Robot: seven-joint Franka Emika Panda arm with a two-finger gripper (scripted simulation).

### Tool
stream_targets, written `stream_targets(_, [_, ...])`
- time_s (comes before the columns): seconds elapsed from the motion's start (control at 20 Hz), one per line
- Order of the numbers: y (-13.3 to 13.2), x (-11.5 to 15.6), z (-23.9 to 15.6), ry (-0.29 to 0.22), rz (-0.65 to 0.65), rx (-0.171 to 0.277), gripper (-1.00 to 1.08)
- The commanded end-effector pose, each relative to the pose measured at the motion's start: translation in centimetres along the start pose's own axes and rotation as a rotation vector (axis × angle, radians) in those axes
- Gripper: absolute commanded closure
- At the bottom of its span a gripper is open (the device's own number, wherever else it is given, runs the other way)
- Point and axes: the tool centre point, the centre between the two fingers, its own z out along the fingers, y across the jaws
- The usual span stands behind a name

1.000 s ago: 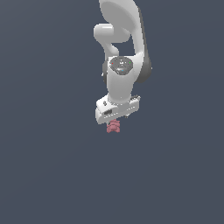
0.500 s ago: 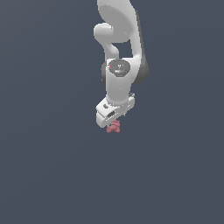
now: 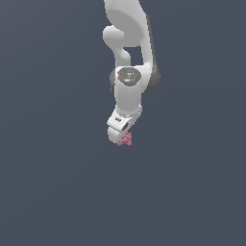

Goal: Pick up the object and move it to a goal position.

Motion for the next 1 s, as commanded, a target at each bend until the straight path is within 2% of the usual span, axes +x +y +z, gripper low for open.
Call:
stream_targets(0.0, [-0.1,-0.2,0.3,0.001,-0.069,-0.001,-0.92])
stream_targets(0.95, [-1.0,-1.6,2.1,0.008,-0.540,-0.010,-0.92])
